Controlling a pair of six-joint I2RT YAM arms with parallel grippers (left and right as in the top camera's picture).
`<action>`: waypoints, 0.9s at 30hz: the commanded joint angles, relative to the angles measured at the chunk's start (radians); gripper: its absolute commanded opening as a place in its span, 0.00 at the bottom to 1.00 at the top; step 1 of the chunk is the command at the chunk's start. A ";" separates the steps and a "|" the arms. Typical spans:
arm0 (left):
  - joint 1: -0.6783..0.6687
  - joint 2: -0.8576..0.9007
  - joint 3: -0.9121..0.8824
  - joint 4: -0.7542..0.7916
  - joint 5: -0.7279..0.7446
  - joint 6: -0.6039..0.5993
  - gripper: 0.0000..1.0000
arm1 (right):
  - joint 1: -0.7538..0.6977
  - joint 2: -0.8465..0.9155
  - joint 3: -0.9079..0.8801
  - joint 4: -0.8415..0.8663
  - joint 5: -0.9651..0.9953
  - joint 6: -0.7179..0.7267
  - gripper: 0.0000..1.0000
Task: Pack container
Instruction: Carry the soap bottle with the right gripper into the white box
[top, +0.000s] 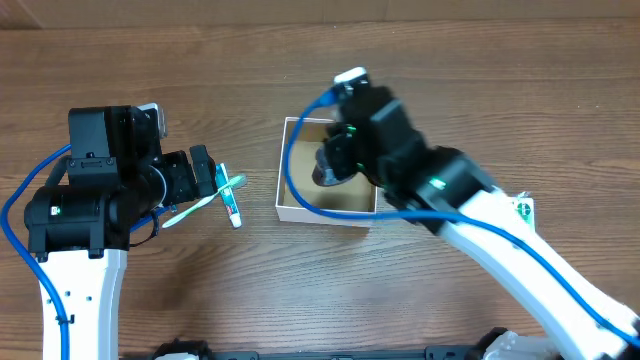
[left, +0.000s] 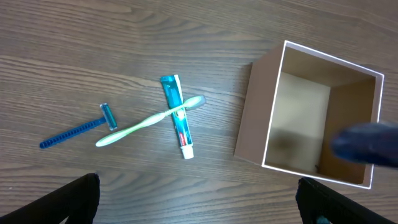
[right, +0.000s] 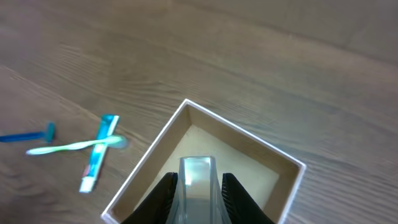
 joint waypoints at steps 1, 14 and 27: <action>0.003 0.000 0.026 0.008 0.011 0.015 1.00 | 0.003 0.077 0.026 0.085 0.057 0.027 0.04; 0.003 0.000 0.025 0.008 0.011 0.016 1.00 | 0.002 0.270 0.026 0.281 0.058 0.027 0.04; 0.003 0.000 0.025 0.001 0.011 0.016 1.00 | -0.003 0.315 0.026 0.321 0.059 0.027 0.59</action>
